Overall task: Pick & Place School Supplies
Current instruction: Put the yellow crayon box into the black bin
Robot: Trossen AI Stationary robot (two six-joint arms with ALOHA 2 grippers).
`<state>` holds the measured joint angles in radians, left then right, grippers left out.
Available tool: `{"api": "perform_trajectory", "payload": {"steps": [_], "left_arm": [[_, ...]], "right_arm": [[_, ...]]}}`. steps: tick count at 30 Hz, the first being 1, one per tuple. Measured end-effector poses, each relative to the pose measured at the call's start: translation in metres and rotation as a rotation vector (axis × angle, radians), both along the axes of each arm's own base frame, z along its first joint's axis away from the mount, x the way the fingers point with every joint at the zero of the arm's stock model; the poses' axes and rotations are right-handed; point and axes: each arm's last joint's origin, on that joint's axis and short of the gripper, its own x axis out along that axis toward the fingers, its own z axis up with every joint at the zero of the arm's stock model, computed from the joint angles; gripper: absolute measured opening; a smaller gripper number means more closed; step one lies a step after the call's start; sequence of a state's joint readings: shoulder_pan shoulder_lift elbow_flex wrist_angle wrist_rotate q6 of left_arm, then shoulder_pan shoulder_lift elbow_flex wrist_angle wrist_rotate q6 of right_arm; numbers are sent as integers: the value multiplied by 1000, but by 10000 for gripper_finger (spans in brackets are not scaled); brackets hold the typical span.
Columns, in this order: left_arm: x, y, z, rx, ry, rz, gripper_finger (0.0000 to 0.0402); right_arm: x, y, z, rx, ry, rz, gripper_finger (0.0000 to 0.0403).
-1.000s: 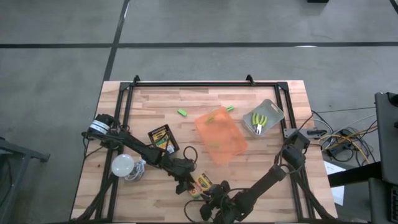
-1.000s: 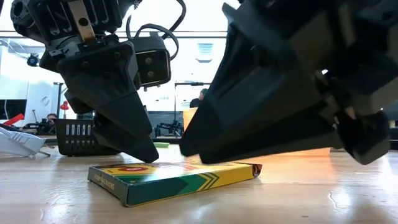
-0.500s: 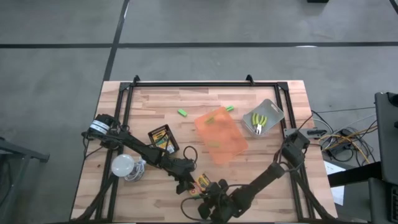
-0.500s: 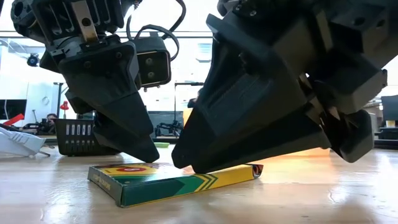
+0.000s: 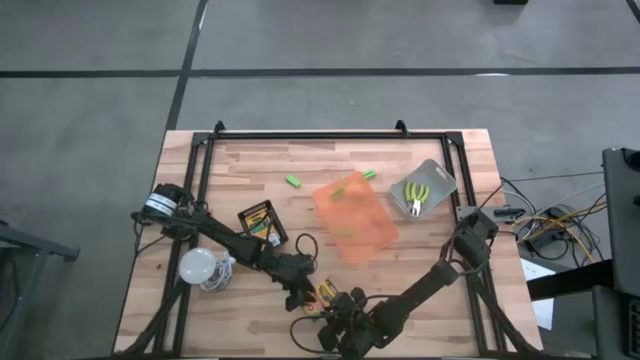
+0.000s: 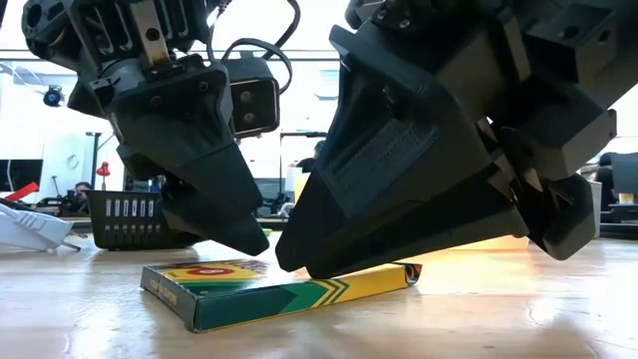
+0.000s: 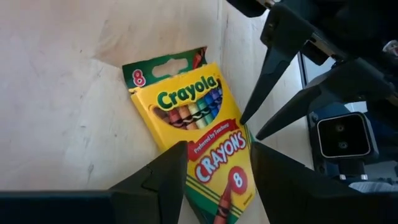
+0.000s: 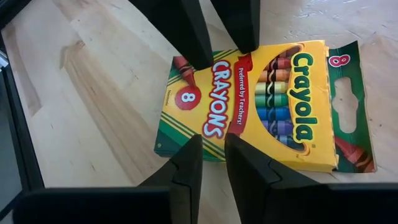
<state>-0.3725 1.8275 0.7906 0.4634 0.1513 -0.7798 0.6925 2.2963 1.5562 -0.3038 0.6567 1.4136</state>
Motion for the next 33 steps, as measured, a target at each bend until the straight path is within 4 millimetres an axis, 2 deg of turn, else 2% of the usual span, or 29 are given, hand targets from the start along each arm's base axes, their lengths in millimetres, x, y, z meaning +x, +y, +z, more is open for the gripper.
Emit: {"api": "perform_trajectory", "payload": {"steps": [8, 15, 33], "left_arm": [[-5, 4, 3, 37, 50, -5, 181], [-8, 7, 18, 84, 17, 24, 181], [-11, 9, 9, 133, 45, 11, 181]], "right_arm": [[0, 0, 0, 4, 4, 3, 77], [0, 0, -1, 4, 5, 3, 76], [-1, 0, -1, 5, 9, 5, 75]]}}
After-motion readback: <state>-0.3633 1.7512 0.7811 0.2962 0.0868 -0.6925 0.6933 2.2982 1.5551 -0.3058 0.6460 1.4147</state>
